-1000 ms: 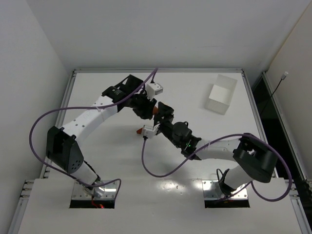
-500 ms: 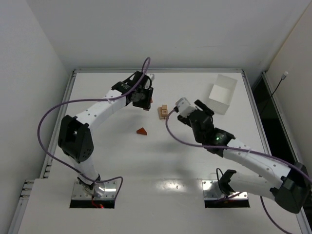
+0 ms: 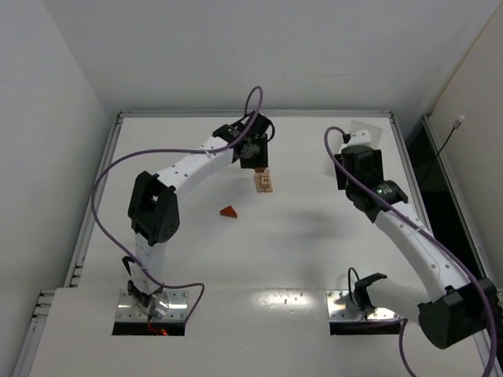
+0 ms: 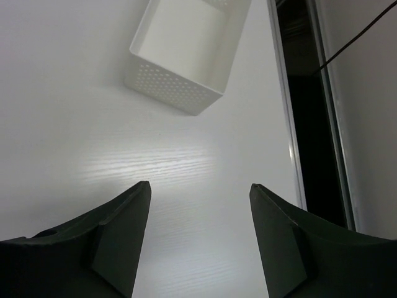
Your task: Build the wood block tower
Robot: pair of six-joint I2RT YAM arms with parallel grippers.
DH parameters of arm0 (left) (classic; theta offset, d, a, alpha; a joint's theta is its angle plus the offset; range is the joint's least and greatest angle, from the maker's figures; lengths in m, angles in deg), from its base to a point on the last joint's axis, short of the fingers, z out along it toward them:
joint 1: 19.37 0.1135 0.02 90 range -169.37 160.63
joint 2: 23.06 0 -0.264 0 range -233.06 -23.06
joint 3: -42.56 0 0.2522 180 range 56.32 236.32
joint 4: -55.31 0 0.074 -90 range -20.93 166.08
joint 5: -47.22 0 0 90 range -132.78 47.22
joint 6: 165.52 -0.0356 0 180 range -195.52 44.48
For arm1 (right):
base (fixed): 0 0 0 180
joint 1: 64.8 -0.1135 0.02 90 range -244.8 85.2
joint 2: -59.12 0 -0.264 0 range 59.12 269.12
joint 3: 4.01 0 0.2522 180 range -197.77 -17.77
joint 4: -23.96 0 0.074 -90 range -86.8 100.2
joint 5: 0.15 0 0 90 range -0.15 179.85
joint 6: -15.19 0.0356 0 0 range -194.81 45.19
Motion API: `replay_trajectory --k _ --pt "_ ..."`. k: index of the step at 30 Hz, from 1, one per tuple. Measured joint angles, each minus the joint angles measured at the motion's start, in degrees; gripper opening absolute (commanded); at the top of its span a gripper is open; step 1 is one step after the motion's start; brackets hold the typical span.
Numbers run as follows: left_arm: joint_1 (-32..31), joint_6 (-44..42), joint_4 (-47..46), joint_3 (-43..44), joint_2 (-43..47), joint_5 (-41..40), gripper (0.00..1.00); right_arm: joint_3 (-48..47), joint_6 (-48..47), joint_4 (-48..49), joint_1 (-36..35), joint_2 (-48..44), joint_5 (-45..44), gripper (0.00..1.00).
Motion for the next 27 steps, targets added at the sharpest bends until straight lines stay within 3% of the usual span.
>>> replay_trajectory --k 9,27 --pt "-6.0 2.2 0.3 3.1 -4.8 -5.0 0.00 -0.6 3.6 -2.5 1.4 1.0 6.1 0.59" --pt "-5.9 1.7 0.6 4.6 -11.6 -10.8 0.00 -1.2 4.8 -2.7 4.4 1.0 11.1 0.54"
